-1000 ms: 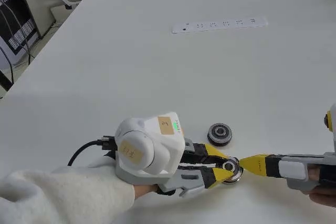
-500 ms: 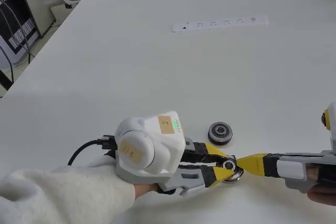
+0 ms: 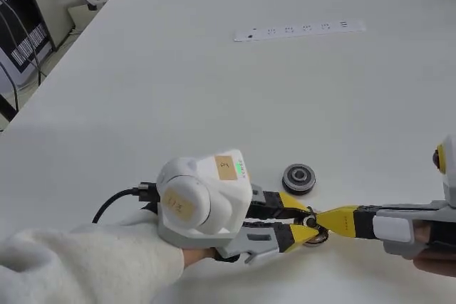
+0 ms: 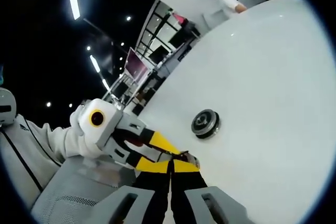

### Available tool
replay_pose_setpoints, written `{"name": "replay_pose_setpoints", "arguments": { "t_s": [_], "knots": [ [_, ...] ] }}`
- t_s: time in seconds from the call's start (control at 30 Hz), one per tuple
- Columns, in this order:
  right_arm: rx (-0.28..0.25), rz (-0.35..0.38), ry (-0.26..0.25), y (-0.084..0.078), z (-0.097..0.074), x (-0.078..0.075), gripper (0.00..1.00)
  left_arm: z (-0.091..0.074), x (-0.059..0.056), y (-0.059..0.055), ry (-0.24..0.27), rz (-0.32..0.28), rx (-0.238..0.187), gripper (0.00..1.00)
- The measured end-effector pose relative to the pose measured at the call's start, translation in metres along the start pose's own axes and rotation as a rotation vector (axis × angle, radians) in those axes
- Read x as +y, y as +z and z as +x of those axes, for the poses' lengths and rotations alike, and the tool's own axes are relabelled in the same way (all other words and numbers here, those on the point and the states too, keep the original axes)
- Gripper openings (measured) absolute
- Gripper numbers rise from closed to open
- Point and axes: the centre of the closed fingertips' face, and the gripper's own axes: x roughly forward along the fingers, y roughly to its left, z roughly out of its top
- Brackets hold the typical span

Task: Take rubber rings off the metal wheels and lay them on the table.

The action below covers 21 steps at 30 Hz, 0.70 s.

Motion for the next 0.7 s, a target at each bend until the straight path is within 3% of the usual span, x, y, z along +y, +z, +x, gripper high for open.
{"name": "replay_pose_setpoints", "arguments": {
  "t_s": [0.2,0.47,0.7],
  "knots": [
    [-0.010,-0.021,0.004,0.003,0.000,0.002,0.00,0.001,0.000,0.000,0.000,0.000,0.000,0.13],
    [-0.006,-0.045,-0.038,0.003,-0.002,-0.005,0.00,0.000,-0.001,0.001,0.005,-0.020,0.001,0.14],
    [0.002,-0.036,-0.066,0.000,-0.004,-0.009,0.00,0.000,-0.001,0.001,0.007,0.001,0.012,0.14]
  ]
}}
